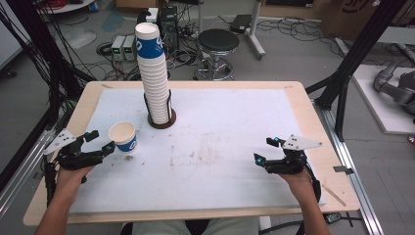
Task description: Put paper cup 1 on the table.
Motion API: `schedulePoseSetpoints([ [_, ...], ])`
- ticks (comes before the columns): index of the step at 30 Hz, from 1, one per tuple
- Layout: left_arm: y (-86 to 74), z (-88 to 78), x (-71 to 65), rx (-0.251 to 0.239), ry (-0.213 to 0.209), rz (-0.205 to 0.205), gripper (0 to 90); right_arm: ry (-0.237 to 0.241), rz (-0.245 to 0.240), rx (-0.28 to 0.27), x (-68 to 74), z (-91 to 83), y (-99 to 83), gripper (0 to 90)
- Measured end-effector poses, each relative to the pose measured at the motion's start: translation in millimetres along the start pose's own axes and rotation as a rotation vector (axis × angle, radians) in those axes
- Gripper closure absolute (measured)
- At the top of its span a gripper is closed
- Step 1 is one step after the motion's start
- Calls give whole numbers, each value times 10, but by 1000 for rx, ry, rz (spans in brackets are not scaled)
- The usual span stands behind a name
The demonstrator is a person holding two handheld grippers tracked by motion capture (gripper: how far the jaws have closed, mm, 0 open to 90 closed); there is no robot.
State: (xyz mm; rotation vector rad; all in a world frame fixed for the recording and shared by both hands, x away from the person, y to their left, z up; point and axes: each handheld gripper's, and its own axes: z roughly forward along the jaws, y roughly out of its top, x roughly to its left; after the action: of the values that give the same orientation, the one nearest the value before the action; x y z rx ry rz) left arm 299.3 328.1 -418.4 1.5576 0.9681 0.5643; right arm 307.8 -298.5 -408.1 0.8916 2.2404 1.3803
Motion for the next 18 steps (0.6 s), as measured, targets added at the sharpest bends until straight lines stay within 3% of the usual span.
schedulePoseSetpoints([
  [3,128,-27,-83,-62,-35,-15,136,-4,3,2,-4,-1,-1,205],
  [5,156,-15,-111,-70,-47,-17,137,-4,6,1,-4,-2,-1,205],
  [10,252,114,-271,-97,-132,-11,137,-20,25,-9,-23,-2,-8,205],
  [18,278,311,-439,-121,-157,-4,136,-44,35,3,-44,4,-1,205],
])
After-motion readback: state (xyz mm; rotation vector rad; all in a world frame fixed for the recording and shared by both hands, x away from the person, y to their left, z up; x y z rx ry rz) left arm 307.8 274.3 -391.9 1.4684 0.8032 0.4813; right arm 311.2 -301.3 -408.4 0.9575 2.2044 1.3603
